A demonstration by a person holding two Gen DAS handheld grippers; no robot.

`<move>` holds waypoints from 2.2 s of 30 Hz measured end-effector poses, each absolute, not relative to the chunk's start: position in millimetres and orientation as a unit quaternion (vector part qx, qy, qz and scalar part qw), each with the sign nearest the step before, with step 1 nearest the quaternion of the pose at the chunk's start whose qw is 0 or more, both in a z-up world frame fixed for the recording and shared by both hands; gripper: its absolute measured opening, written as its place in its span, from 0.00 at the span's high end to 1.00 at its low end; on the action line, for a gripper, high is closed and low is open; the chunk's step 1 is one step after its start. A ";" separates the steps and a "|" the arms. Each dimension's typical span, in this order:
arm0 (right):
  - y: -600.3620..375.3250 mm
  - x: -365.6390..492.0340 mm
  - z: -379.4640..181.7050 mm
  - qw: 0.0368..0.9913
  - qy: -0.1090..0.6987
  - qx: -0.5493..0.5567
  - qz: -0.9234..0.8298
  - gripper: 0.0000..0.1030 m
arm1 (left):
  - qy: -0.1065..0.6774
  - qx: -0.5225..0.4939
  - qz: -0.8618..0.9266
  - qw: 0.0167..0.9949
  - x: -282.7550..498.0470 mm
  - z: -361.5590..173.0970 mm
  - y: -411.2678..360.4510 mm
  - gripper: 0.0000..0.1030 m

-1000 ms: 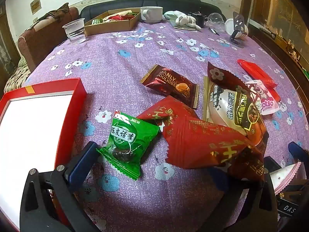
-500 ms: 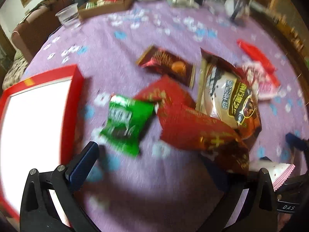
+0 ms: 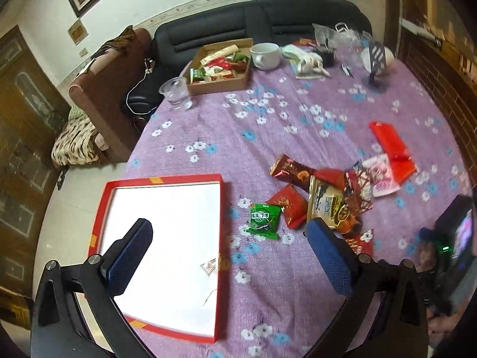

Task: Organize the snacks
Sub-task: 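Move both tools toward the snack pile beside the red-rimmed tray, then grasp a red wrapper with the right tool while the left tool grasps a brown packet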

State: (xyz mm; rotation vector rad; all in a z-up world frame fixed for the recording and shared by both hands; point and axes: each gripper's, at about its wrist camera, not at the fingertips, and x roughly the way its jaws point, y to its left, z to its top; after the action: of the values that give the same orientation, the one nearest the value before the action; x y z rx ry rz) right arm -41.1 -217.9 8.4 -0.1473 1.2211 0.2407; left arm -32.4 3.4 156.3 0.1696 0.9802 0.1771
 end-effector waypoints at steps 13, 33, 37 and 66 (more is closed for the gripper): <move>-214.1 -43.4 12.0 0.814 0.568 -0.065 0.107 0.00 | 0.443 0.061 0.055 0.893 -43.3 202.8 11.6 0.00; -215.0 -40.1 12.5 0.810 0.574 -0.066 0.104 0.00 | 0.462 0.080 0.059 0.881 -35.4 186.8 14.5 0.00; -212.7 -34.9 14.1 0.793 0.596 -0.069 0.103 0.00 | 0.499 0.116 0.076 0.856 -24.7 148.7 28.4 0.00; -124.2 -10.9 29.4 0.783 0.603 0.021 0.151 0.52 | 0.553 0.198 0.035 0.809 31.4 66.5 61.3 0.00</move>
State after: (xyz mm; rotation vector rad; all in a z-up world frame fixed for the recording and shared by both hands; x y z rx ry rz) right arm -10.9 -124.2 29.4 0.0449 1.3013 0.3261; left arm 31.4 61.3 66.5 0.4239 1.1824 0.0742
